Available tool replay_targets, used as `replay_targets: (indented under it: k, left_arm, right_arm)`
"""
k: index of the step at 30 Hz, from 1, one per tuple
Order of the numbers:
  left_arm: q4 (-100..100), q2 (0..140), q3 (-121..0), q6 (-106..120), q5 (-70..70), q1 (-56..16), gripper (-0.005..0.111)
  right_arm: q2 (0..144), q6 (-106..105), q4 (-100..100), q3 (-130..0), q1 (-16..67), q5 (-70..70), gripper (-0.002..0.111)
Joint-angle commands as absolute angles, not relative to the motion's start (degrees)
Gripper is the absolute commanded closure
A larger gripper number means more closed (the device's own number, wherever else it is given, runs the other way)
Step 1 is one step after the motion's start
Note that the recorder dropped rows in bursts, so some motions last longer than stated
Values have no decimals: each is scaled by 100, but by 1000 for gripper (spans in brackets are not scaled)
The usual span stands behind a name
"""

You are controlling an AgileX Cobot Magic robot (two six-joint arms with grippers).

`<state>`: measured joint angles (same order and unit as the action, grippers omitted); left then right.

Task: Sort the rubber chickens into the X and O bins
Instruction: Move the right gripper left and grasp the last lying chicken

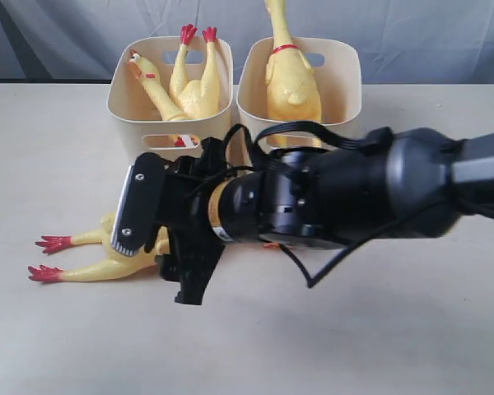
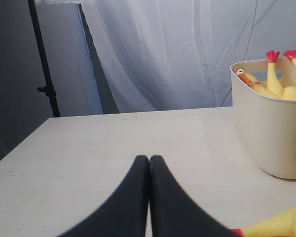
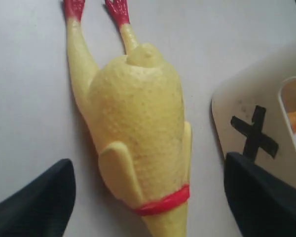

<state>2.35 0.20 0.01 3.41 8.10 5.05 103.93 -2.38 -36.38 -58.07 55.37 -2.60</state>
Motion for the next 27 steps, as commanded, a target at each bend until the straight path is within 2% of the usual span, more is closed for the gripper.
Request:
replay_targets:
  k: [1, 7, 17, 18, 19, 21, 22, 24, 27]
  left_arm:
    - [243, 0, 0, 330, 764, 446, 107]
    - [243, 0, 0, 330, 764, 446, 107]
    - [243, 0, 0, 330, 764, 446, 107]
    - [243, 0, 0, 330, 764, 446, 107]
    - [243, 0, 0, 330, 764, 446, 107]
    - [243, 0, 0, 330, 764, 446, 107]
    - [243, 0, 0, 330, 764, 446, 107]
    - [243, 0, 0, 330, 764, 446, 107]
    - [243, 0, 0, 330, 764, 446, 107]
  right_arm:
    - [10898, -166, -3548, -6573, 5752, -820, 31]
    - [11526, -165, -3541, -7406, 5830, -977, 31]
    - [12552, -177, -2962, -7602, 5964, -1848, 33]
    - [12524, -191, -2978, -7658, 6009, -2020, 40]
    - [12479, -191, -3101, -7737, 6079, -2268, 53]
    - [12366, -191, -3321, -7903, 6217, -2850, 96]
    - [12283, -155, -3380, -7999, 6301, -3112, 107]
    - [12095, -151, -3425, -8208, 6467, -3605, 105]
    - [11513, -151, -3415, -8679, 6940, -4485, 109]
